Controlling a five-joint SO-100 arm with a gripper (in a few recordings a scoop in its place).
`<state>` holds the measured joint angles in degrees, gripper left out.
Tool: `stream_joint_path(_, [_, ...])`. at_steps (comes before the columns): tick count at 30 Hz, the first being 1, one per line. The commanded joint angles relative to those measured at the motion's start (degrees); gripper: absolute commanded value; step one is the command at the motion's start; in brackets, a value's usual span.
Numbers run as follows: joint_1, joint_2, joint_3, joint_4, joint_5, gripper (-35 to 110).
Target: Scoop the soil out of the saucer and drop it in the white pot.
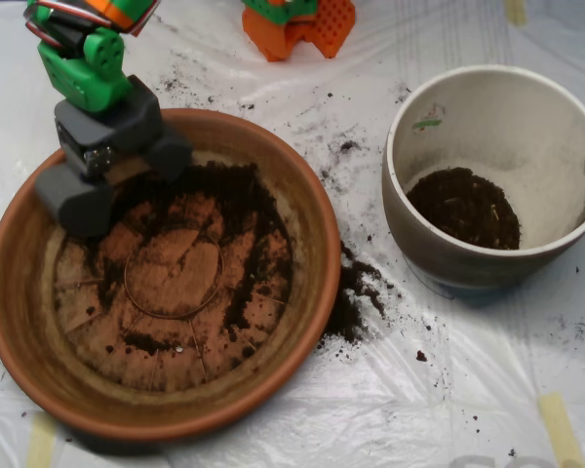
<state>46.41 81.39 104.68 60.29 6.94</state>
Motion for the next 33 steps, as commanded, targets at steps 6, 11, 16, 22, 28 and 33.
stream_joint_path(6, [2.02,1.49,0.09,2.37,-0.7,14])
stream_joint_path(11, [1.67,1.49,0.44,3.16,-0.26,13])
stream_joint_path(16, [0.26,2.11,3.34,2.72,-0.18,11])
stream_joint_path(22, [-4.92,5.19,8.09,2.55,2.29,5])
stream_joint_path(28, [-12.3,5.19,8.26,4.31,5.36,0])
stream_joint_path(33, [-16.61,8.88,5.19,6.06,5.45,-1])
